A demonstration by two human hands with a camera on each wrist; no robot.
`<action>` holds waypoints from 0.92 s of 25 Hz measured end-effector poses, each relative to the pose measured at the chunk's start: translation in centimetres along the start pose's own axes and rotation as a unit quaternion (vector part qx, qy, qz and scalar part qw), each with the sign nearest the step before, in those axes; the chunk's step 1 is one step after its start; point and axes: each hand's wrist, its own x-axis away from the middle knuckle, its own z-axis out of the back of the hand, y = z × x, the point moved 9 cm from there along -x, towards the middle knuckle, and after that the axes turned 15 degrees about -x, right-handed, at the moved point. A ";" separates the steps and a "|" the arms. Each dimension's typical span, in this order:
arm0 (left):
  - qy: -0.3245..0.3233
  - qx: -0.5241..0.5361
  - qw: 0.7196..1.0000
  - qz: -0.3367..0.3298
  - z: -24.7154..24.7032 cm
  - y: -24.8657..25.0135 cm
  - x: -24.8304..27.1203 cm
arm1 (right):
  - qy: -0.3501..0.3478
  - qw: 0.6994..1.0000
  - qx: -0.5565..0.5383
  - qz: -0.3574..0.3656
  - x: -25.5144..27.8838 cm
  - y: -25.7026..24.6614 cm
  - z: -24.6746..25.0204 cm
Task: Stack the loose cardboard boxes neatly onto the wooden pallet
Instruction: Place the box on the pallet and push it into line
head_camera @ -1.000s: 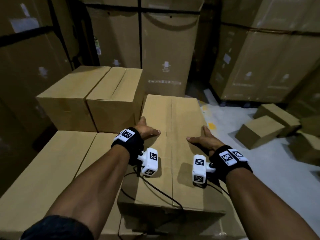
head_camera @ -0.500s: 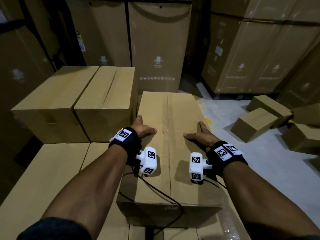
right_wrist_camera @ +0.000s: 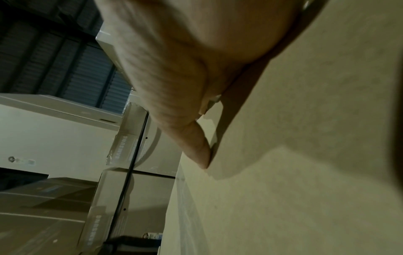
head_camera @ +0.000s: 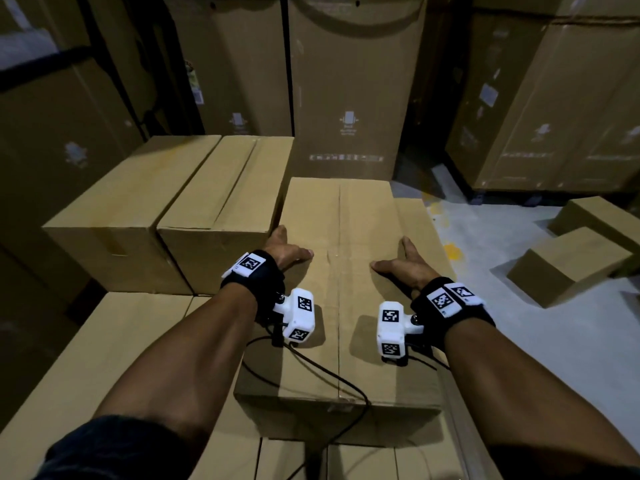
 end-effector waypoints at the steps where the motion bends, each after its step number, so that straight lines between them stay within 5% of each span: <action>1: 0.005 0.007 1.000 0.003 0.1 0.1 -0.6 | -0.002 1.000 0.003 0.002 -0.7 -0.2 -0.2; 16: -0.022 0.015 0.997 0.066 1.7 -1.0 -4.5 | 0.012 0.998 0.056 -0.004 -5.5 -0.2 -2.3; 20: 0.024 -0.096 0.995 0.004 6.9 0.2 -4.4 | 0.028 0.985 0.170 -0.010 -2.3 -1.3 -2.6; 23: 0.060 -0.242 0.968 -0.037 9.7 -0.4 -3.9 | 0.021 0.982 0.185 0.015 3.0 -1.7 -3.8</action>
